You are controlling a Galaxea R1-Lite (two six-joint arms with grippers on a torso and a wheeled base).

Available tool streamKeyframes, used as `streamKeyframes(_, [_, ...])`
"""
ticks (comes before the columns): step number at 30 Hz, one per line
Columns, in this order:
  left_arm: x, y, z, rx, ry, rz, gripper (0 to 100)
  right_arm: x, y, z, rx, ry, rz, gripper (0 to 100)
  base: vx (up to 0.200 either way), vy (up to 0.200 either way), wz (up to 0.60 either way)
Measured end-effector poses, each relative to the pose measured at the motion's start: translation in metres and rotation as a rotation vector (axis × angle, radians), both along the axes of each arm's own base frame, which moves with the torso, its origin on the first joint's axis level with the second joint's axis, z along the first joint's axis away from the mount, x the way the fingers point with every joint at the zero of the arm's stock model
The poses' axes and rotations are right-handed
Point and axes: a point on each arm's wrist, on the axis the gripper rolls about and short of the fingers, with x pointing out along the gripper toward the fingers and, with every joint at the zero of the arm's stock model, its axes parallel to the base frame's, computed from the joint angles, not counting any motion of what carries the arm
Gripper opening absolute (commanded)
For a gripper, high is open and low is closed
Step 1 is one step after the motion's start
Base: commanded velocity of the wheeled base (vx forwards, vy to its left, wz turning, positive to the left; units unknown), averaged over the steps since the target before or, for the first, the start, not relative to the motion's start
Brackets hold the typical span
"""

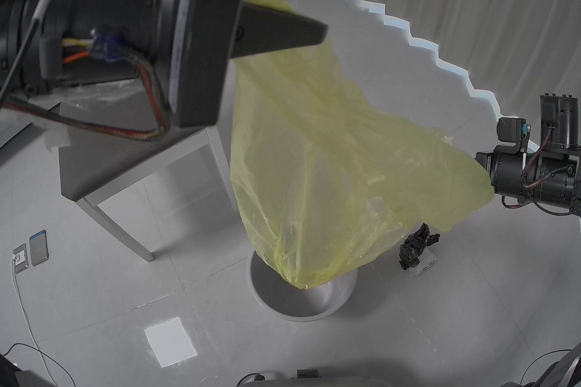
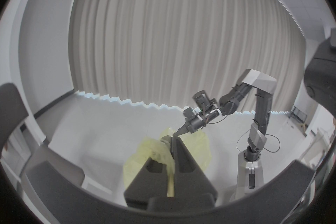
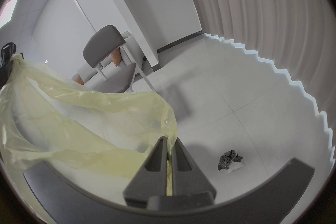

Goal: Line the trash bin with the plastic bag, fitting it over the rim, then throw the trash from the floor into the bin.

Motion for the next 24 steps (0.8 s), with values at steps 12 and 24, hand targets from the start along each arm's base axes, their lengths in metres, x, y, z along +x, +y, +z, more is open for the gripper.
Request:
streamKeyframes(12, [0.028,0.031,-0.050,-0.081,0.353,0.294,0,-0.002,0.038,-0.008,-0.023,0.028,-0.048,0,0.000,0.000,0.00])
streamKeyframes(24, [0.040,0.036,-0.100,-0.154,0.439,0.366,0,0.011,0.068,-0.051,-0.098,0.121,-0.026,0,0.000,0.000,0.00])
